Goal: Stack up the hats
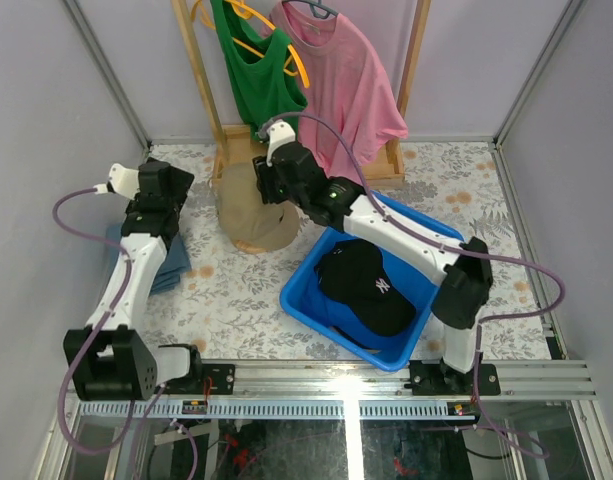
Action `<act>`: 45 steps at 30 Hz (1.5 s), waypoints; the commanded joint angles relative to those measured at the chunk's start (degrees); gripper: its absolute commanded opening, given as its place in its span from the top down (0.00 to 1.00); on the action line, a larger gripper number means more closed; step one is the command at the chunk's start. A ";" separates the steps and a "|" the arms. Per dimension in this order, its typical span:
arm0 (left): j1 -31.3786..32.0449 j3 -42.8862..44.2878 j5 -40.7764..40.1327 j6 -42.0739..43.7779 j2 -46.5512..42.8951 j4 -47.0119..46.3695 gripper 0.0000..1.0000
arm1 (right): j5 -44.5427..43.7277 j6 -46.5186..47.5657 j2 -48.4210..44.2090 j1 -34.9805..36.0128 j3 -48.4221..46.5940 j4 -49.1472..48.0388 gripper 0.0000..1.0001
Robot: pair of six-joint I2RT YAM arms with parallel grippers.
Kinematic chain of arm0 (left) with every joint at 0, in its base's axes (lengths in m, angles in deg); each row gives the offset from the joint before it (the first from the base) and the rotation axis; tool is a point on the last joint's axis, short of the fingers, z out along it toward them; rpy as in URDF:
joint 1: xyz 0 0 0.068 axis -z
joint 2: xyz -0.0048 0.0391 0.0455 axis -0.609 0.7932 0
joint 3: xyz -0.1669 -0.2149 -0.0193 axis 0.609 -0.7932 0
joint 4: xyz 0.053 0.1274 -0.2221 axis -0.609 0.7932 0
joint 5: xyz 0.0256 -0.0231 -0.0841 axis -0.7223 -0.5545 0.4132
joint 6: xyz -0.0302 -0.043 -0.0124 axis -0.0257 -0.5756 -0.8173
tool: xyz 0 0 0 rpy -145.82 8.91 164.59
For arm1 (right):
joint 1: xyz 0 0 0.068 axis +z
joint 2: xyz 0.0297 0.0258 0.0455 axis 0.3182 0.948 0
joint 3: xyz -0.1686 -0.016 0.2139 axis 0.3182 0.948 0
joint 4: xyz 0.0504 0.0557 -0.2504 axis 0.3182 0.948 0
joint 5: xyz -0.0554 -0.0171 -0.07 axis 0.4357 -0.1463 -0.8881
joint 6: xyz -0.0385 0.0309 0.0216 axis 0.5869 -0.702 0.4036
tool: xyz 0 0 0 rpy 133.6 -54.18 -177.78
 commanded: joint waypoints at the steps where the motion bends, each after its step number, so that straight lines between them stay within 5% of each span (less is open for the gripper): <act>1: 0.14 -1.54 -2.26 0.63 -6.50 -0.91 0.15 | -3.17 -0.28 -10.46 -0.05 6.63 -1.62 0.54; 15: 29.20 -0.26 -13.03 12.43 -17.41 2.12 0.15 | -12.86 -5.10 -36.37 0.01 27.42 16.78 0.54; 26: 51.68 0.08 -16.23 15.96 -15.81 4.57 0.16 | -15.21 -13.12 -42.54 -1.86 37.86 27.97 0.45; 45: 59.00 2.12 -16.81 16.29 -11.20 4.84 0.16 | 1.46 -13.61 -40.80 -13.40 44.86 19.33 0.36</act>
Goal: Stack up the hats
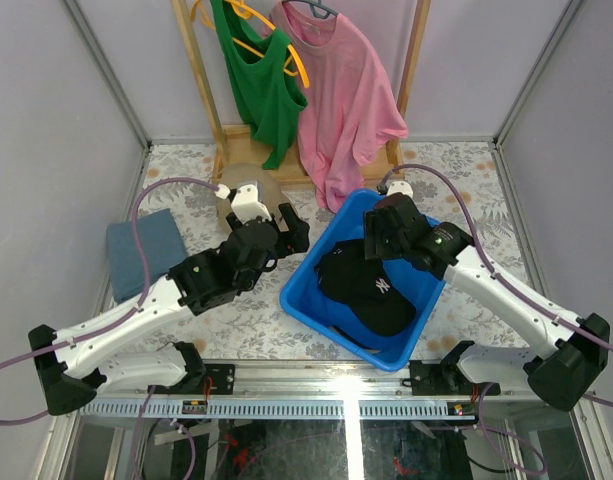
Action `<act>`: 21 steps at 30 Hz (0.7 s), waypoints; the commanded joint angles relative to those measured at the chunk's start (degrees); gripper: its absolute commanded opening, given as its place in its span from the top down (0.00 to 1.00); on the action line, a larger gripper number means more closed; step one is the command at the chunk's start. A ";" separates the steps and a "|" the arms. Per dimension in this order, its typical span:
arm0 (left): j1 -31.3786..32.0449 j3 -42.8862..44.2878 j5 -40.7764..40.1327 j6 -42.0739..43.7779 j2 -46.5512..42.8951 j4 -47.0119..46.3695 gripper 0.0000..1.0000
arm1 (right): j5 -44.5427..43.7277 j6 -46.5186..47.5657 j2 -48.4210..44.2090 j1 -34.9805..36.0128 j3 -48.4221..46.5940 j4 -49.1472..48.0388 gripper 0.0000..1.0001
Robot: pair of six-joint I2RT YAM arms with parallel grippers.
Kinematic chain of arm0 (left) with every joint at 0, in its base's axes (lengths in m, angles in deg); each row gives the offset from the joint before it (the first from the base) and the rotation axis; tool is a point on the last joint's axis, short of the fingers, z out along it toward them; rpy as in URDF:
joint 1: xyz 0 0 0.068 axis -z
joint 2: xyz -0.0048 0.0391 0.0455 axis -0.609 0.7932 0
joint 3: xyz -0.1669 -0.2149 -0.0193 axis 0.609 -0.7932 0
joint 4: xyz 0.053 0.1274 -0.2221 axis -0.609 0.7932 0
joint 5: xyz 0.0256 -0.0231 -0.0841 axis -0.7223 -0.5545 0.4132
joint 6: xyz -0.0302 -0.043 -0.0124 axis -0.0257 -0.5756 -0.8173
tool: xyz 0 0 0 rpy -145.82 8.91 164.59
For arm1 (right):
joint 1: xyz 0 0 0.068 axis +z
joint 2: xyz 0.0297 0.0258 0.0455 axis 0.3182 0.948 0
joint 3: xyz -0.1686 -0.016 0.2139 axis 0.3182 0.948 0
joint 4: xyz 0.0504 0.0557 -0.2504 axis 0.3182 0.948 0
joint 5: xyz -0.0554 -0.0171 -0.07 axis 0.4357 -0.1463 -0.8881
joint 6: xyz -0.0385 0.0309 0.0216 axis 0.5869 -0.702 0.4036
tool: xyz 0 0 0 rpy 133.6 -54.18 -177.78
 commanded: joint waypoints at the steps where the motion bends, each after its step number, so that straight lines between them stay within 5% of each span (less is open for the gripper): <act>1: 0.59 1.49 -1.34 0.48 0.03 -0.37 0.16 | 6.12 -0.27 0.50 -2.68 0.68 -4.31 0.36; 21: 0.58 2.71 -1.79 0.86 0.24 1.04 0.15 | 14.20 -2.38 2.64 -6.24 3.03 -6.69 0.47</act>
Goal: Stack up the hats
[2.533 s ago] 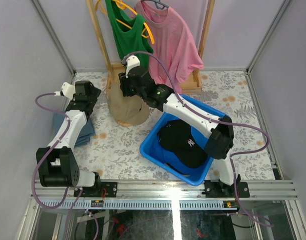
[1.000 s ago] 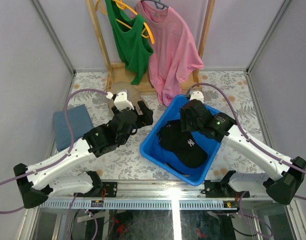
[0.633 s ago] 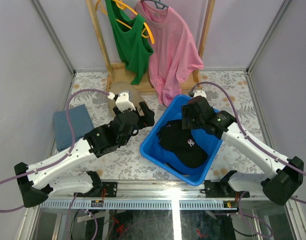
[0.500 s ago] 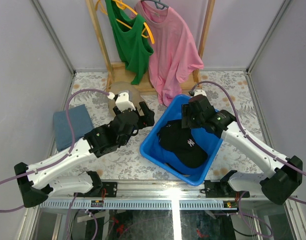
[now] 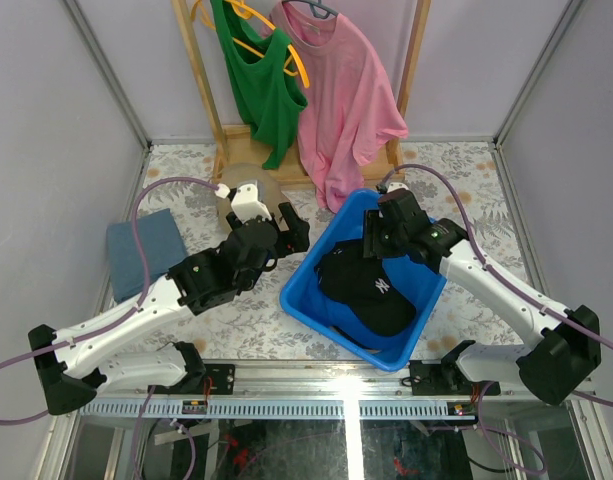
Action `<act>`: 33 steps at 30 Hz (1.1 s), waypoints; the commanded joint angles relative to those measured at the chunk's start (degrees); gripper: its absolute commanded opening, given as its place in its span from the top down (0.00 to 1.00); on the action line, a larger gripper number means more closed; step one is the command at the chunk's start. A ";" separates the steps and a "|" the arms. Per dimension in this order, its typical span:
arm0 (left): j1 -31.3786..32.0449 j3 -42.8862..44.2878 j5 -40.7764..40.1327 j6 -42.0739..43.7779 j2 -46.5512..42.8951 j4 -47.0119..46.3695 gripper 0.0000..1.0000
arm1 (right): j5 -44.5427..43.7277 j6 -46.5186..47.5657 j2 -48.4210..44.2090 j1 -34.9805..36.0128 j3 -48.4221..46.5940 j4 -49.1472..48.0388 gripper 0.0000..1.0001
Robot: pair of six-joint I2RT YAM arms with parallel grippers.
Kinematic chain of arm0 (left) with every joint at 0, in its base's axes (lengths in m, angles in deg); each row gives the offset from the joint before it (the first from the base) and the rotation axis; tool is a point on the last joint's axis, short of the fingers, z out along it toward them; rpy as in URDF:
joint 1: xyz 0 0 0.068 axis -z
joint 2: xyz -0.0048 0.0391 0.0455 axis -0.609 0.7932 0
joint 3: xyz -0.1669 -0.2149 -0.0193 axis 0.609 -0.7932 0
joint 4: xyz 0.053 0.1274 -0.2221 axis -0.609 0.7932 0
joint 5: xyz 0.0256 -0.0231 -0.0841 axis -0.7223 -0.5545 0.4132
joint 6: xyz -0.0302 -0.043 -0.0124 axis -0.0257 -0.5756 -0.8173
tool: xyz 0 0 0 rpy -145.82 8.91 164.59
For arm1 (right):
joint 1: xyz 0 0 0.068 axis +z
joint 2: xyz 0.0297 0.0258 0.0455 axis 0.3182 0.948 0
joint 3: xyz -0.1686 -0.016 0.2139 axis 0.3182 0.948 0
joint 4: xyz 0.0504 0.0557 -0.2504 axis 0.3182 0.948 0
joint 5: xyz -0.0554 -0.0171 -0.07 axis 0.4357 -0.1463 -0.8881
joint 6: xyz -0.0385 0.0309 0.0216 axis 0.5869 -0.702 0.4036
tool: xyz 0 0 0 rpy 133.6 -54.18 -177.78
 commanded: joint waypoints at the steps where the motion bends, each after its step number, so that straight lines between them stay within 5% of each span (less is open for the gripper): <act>1: 0.40 2.39 -1.91 0.91 0.19 0.91 0.15 | 2.78 -0.74 -0.22 -0.88 0.26 -1.08 0.50; 5: 0.40 2.72 -2.16 1.22 0.25 1.03 0.15 | 2.46 -0.95 -0.59 -1.11 -0.07 -1.03 0.65; 10: 0.44 3.16 -2.30 1.71 0.55 1.08 0.15 | 0.02 -0.11 -1.72 -1.12 -1.77 0.41 0.71; 33: 0.44 6.10 -8.17 -2.44 0.17 5.50 0.13 | -1.63 3.14 -6.40 -1.12 -13.57 5.41 0.77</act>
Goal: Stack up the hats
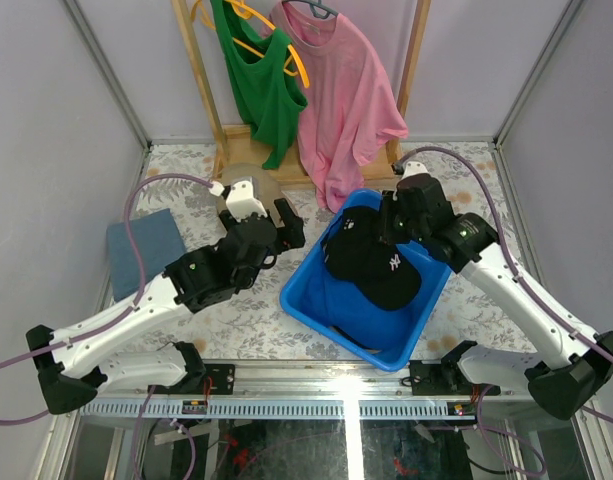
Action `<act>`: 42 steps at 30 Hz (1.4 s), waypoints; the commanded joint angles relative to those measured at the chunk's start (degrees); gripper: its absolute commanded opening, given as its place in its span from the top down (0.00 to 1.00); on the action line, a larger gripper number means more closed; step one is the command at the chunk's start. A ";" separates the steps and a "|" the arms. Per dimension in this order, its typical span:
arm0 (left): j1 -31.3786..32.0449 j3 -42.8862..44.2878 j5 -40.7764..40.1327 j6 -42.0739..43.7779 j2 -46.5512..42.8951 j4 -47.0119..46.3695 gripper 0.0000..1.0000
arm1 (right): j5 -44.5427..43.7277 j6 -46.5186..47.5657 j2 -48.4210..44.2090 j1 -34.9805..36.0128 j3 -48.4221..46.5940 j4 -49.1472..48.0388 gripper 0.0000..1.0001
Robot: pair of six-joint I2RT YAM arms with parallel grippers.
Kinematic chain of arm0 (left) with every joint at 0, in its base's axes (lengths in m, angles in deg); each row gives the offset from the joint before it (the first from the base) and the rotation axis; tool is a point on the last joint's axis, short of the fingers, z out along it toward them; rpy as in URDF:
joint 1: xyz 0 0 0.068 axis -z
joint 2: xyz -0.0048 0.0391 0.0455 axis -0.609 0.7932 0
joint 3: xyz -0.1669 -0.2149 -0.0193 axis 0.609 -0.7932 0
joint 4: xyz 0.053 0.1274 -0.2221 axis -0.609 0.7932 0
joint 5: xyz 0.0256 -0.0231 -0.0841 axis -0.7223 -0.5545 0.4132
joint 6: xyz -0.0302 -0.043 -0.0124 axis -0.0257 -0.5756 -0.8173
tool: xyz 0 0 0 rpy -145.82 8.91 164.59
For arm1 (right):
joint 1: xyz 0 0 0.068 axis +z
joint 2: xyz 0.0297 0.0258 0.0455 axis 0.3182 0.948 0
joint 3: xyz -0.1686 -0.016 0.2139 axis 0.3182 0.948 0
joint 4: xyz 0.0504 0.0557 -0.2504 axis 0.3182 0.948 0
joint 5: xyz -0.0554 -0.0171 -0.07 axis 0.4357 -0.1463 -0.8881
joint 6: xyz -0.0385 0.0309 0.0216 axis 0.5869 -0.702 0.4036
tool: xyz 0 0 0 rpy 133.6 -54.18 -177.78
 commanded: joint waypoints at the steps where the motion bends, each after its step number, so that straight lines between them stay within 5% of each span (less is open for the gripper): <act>1: 0.45 4.94 -5.68 -1.89 -0.23 2.45 0.12 | -0.21 2.02 -1.20 -0.37 -6.51 1.14 0.77; 11: -2.67 15.68 -11.90 -0.75 -0.12 6.95 0.08 | 4.97 4.36 3.07 -0.38 -22.35 2.49 0.78; 30: -30.84 17.96 9.31 0.34 -1.34 1.79 0.06 | 15.33 0.98 26.38 4.66 -45.87 -11.94 0.81; 42: -45.09 9.82 24.59 -1.42 -2.00 -5.59 0.06 | 18.13 -1.98 38.20 7.14 -49.53 -19.80 0.81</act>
